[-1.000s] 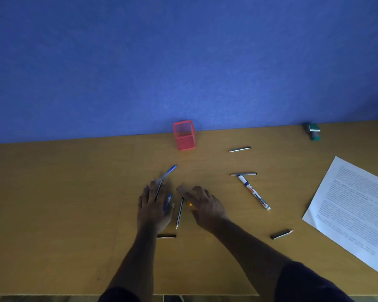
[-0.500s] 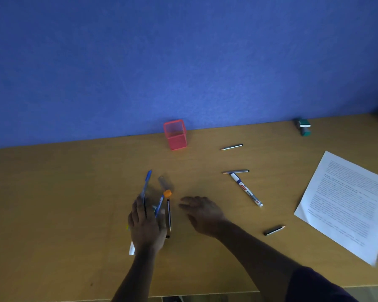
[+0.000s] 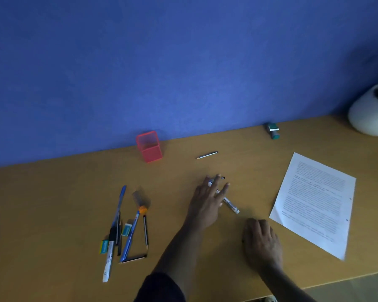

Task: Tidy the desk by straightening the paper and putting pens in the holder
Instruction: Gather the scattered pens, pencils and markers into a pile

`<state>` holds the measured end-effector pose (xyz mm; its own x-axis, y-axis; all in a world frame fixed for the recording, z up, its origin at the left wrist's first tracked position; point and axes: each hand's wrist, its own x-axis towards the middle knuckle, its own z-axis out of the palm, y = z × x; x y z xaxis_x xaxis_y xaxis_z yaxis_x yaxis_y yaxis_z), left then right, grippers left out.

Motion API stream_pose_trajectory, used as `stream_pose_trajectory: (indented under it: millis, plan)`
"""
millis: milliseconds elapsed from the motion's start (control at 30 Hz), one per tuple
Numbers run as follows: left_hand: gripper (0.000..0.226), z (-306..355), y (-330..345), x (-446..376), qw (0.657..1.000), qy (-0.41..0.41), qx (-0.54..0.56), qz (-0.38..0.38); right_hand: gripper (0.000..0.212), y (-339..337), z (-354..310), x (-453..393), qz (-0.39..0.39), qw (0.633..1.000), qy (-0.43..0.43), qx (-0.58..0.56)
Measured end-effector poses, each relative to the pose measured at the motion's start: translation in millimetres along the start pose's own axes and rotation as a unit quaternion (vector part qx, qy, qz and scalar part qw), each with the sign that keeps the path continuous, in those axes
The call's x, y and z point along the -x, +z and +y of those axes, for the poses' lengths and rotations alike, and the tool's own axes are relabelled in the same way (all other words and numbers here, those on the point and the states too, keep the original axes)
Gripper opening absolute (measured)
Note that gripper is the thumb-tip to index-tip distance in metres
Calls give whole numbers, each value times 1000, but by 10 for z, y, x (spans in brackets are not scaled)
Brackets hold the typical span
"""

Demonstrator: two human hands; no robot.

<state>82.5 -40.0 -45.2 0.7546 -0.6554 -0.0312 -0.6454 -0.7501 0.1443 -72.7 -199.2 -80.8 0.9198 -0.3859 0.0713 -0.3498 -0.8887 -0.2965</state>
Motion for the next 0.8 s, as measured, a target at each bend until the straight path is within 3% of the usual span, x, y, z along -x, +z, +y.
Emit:
stream_pose_trajectory:
  millis: [133,300,400,567,667,800]
  plan:
    - [42,-74,-6,-348,997,-32,-38,-55,31,112,8,-46,1,998,-46,-41]
    - [30,-57,-57,-328,994,-98,-24,-35,28,130,-45,-323,-11,986,-147,-76]
    - [22,-20,-93,-191,987,-156,-1,-33,23,92,-186,-551,-21,989,-90,-119]
    - [49,-80,-114,103,978,-206,21,-22,32,65,-546,-863,-58,985,-7,-164]
    - [51,-142,-85,367,969,-239,65,6,31,37,-799,-1006,-78,975,45,-203]
    - [45,-131,-115,649,958,-269,95,32,21,59,-1111,-1097,-141,968,-36,-203]
